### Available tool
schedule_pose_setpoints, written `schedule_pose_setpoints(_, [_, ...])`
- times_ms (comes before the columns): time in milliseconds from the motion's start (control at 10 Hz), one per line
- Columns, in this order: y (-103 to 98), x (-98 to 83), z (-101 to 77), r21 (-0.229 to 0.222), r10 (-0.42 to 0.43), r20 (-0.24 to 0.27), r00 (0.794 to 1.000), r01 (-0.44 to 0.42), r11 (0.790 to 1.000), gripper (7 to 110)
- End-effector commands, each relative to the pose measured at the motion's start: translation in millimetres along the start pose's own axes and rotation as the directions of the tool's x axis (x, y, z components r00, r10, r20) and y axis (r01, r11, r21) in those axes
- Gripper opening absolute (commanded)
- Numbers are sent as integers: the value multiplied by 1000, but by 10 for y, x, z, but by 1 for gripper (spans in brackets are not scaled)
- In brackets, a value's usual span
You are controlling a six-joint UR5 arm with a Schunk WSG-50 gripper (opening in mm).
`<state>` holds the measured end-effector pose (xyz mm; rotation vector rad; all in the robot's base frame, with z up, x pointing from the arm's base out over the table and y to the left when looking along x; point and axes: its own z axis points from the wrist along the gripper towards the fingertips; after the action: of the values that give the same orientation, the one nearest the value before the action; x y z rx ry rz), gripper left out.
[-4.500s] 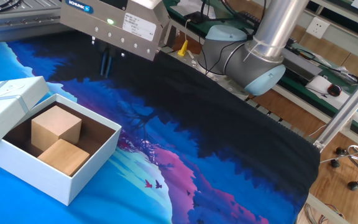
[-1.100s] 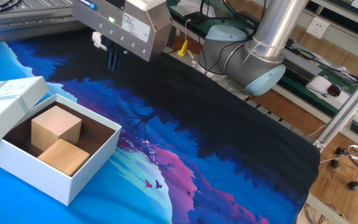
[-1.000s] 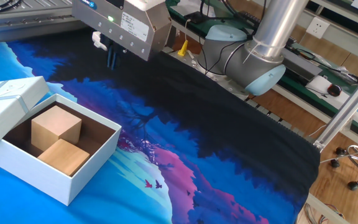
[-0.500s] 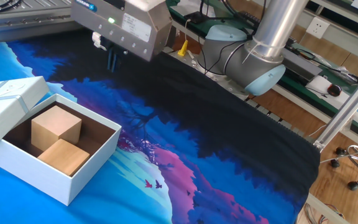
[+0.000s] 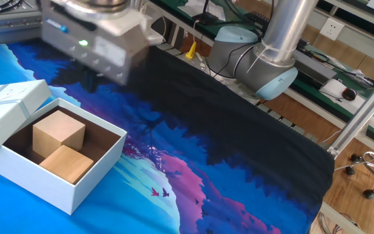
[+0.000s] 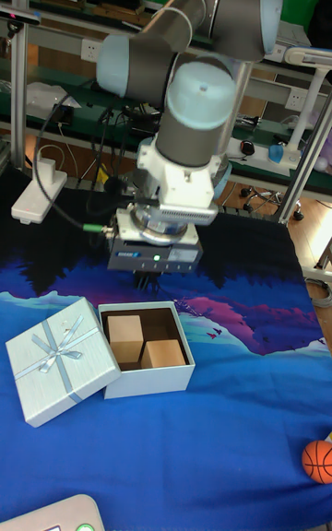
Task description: Take everything out of the gift box
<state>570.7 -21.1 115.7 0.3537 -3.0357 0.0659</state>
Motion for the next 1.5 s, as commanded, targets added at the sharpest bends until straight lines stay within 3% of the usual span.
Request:
schedule_pose_setpoints(0, [-60, -518, -17, -48, -43, 61, 997, 46, 998, 7])
schedule_pose_setpoints(100, [-24, -552, 90, -57, -23, 69, 997, 27, 998, 7])
schedule_pose_setpoints(200, [24, -481, 175, -74, -20, 41, 999, 23, 997, 66])
schedule_pose_setpoints(300, [43, -296, 334, -76, -15, -8, 1000, 14, 997, 66])
schedule_pose_setpoints(400, [21, -180, 483, -66, -10, -19, 1000, 9, 998, 66])
schedule_pose_setpoints(500, [-60, -109, 539, -28, 0, -25, 1000, -1, 1000, 66])
schedule_pose_setpoints(700, [-60, -110, 687, 1, 12, -22, 1000, -12, 1000, 66])
schedule_pose_setpoints(800, [-51, -137, 744, 4, 12, -13, 1000, -12, 1000, 88])
schedule_pose_setpoints(1300, [-121, -89, 795, 27, 30, -15, 999, -29, 999, 88])
schedule_pose_setpoints(1400, [-77, -94, 797, 13, 36, -13, 999, -36, 999, 66])
